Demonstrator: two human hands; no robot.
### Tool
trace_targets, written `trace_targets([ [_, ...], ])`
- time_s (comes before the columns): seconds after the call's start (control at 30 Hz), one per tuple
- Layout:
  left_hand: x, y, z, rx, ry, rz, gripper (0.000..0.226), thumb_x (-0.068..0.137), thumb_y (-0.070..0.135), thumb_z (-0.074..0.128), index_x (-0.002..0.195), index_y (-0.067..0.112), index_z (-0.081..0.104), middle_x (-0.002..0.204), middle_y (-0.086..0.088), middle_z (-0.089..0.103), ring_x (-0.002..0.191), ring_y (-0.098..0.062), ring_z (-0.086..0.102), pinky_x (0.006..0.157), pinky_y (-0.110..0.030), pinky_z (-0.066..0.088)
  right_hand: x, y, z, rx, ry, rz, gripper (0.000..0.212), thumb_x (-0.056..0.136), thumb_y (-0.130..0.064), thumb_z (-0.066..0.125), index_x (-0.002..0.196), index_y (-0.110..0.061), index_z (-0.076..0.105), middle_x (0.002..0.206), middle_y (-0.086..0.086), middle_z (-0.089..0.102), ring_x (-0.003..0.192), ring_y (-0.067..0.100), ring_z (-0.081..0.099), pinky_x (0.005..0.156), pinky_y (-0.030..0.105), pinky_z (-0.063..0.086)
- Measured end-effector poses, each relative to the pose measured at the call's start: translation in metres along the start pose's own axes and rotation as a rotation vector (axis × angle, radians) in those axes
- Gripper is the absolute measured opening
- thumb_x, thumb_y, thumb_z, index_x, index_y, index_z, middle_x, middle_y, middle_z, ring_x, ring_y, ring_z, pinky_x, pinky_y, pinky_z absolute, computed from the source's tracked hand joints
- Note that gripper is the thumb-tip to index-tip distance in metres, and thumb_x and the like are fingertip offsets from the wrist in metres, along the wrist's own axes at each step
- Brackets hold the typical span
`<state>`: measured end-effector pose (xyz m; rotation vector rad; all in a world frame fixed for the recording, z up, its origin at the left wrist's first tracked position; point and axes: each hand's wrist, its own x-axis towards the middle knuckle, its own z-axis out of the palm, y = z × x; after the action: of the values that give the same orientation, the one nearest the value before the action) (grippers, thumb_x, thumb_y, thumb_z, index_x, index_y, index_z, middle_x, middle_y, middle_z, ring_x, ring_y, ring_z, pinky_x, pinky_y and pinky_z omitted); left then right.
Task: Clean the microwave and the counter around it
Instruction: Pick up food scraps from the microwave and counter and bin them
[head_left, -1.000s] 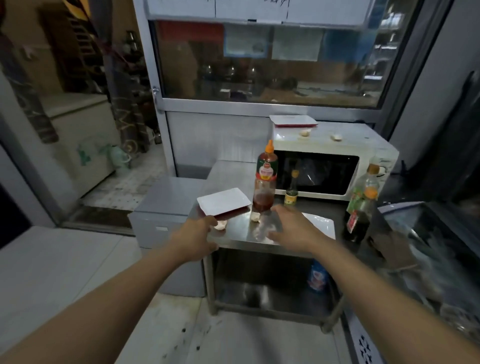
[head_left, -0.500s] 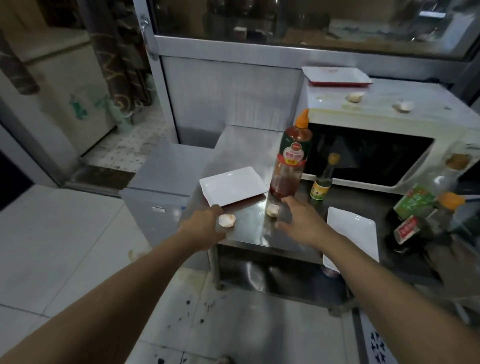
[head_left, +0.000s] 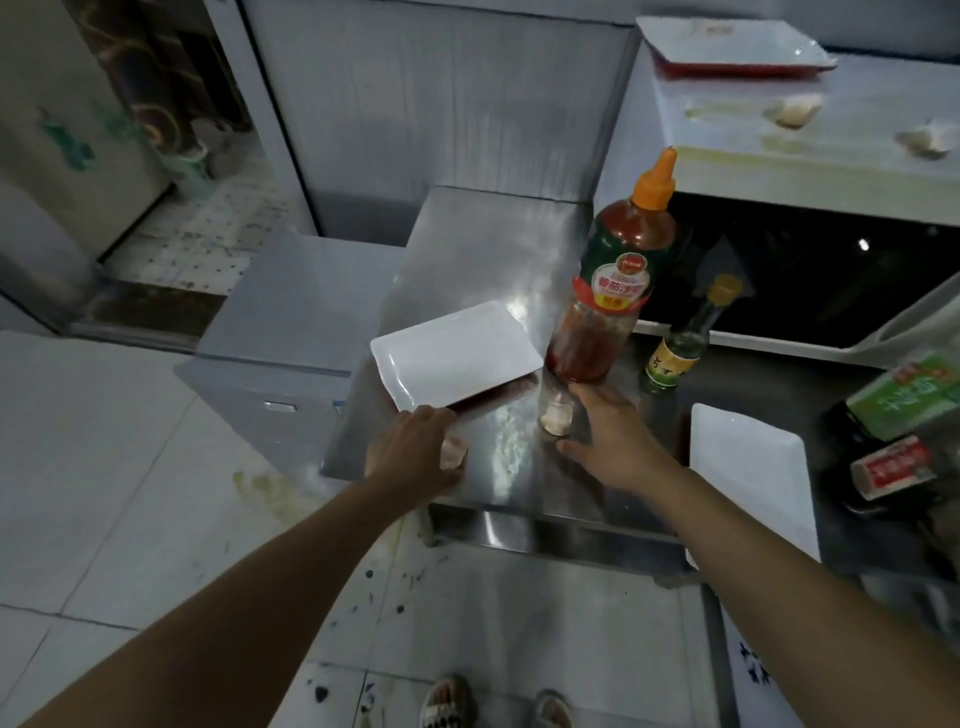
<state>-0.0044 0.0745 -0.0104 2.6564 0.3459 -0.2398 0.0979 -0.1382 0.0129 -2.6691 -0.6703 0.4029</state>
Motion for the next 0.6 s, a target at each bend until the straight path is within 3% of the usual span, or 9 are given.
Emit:
trace_targets([
  [0.13,0.006,-0.004,0.009,-0.022,-0.021,-0.044,0.064,0.075,0.031,0.073,0.133,0.023,0.045,0.135,0.003,0.048,0.124,-0.020,0.043,0.097,-0.044,0.044,0.019,0.005,0.017,0.016,-0.017,-0.023,0.076,0.079,-0.025,0.070,0.144,-0.019,0.031,0.145,0.011,0.034,0.134,0.032,0.031,0.107,0.042,0.036],
  [0.27,0.005,-0.007,0.017,-0.016,0.007,-0.087,0.063,0.074,0.029,0.073,0.132,0.027,0.046,0.136,0.007,0.048,0.125,-0.016,0.044,0.095,-0.038,0.045,0.029,0.011,0.030,-0.026,-0.043,-0.079,0.077,0.080,-0.024,0.067,0.146,-0.018,0.029,0.137,0.011,0.039,0.127,0.031,0.033,0.105,0.037,0.034],
  [0.47,0.007,-0.005,0.021,-0.010,0.055,-0.112,0.055,0.076,0.030,0.072,0.127,0.027,0.051,0.129,0.005,0.052,0.118,-0.018,0.049,0.090,-0.041,0.048,0.036,0.019,0.038,-0.013,0.009,-0.146,0.051,0.075,-0.016,0.070,0.123,-0.010,0.053,0.116,0.011,0.052,0.112,0.030,0.045,0.092,0.028,0.032],
  [0.6,0.008,-0.002,0.022,0.010,0.056,-0.108,0.046,0.078,0.030,0.070,0.121,0.024,0.054,0.122,0.003,0.054,0.112,-0.019,0.052,0.085,-0.042,0.051,0.036,0.021,0.040,0.043,0.015,-0.128,0.045,0.076,-0.008,0.070,0.119,-0.009,0.056,0.115,0.012,0.053,0.109,0.031,0.047,0.087,0.031,0.039],
])
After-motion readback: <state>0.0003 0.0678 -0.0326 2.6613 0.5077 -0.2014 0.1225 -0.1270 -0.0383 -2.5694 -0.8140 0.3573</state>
